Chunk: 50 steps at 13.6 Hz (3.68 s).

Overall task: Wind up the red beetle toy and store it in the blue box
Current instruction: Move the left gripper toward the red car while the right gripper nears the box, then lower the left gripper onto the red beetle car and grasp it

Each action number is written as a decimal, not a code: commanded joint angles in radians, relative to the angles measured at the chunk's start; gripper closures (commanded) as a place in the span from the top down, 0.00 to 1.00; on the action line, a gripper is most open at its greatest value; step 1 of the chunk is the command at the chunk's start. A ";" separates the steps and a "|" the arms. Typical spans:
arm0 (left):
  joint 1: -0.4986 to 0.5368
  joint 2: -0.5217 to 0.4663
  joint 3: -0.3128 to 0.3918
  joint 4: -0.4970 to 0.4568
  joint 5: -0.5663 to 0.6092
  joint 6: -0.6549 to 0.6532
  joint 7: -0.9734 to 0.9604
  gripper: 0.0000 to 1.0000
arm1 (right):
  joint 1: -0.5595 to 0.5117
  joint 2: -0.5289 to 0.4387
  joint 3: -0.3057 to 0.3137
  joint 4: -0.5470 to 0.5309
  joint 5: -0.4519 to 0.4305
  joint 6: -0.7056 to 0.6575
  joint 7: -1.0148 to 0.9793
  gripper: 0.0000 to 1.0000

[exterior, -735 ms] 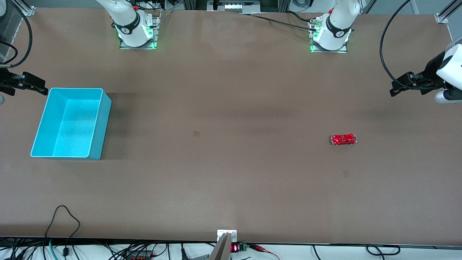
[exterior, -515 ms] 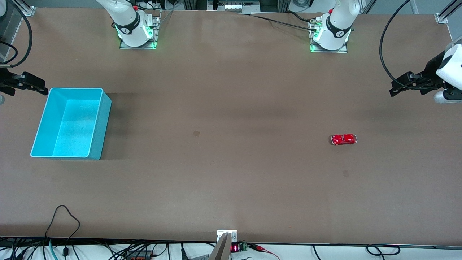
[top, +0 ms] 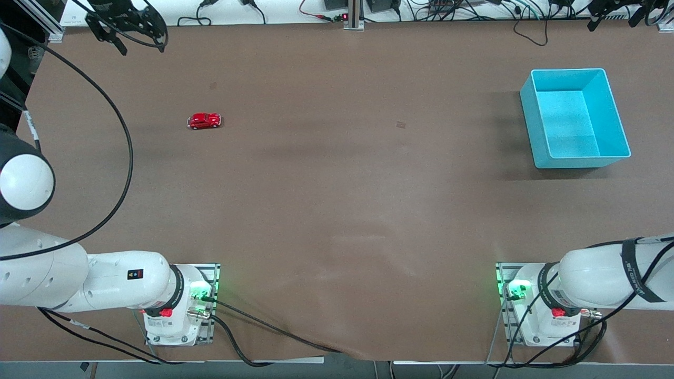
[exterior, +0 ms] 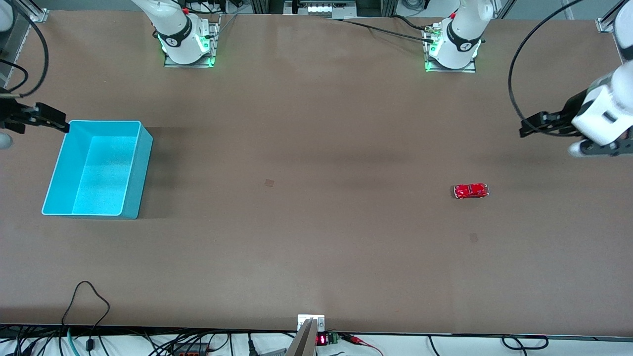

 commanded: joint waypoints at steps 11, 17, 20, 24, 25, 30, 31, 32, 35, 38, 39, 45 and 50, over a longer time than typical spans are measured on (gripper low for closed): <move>-0.032 0.061 -0.010 -0.385 0.136 0.494 0.694 1.00 | 0.039 0.073 0.014 -0.143 0.009 0.042 0.016 1.00; -0.002 0.170 -0.010 -0.436 0.137 0.738 1.194 1.00 | 0.046 0.035 0.014 -0.422 0.001 0.374 0.025 1.00; -0.002 0.230 -0.008 -0.436 0.139 0.812 1.357 1.00 | 0.054 0.036 0.014 -0.541 0.002 0.567 0.029 1.00; 0.027 0.299 -0.010 -0.440 0.140 0.833 1.404 1.00 | 0.098 0.059 0.016 -0.595 0.003 0.679 0.132 1.00; 0.027 0.305 -0.010 -0.442 0.141 0.876 1.433 1.00 | 0.103 0.073 0.016 -0.595 0.003 0.701 0.152 1.00; 0.027 0.324 -0.010 -0.460 0.141 0.989 1.497 1.00 | 0.125 0.131 0.016 -0.593 0.009 0.758 0.200 1.00; 0.027 0.337 -0.010 -0.474 0.139 1.029 1.523 1.00 | 0.125 0.142 0.016 -0.595 0.009 0.771 0.200 1.00; 0.031 0.344 -0.010 -0.477 0.139 1.043 1.525 1.00 | 0.123 0.156 0.017 -0.595 0.009 0.779 0.200 1.00; 0.034 0.348 -0.008 -0.497 0.137 1.045 1.523 1.00 | 0.118 0.179 0.016 -0.595 0.010 0.788 0.201 1.00; 0.032 0.345 -0.010 -0.517 0.137 1.045 1.523 0.89 | 0.117 0.182 0.016 -0.596 0.010 0.788 0.206 1.00; 0.032 0.344 -0.010 -0.517 0.139 1.045 1.523 0.82 | 0.117 0.182 0.016 -0.596 0.010 0.788 0.229 1.00; 0.032 0.337 -0.010 -0.512 0.137 1.045 1.531 0.47 | 0.120 0.188 0.016 -0.595 0.010 0.788 0.237 1.00; 0.032 0.342 -0.010 -0.509 0.137 1.045 1.533 0.45 | 0.120 0.188 0.016 -0.595 0.010 0.790 0.249 1.00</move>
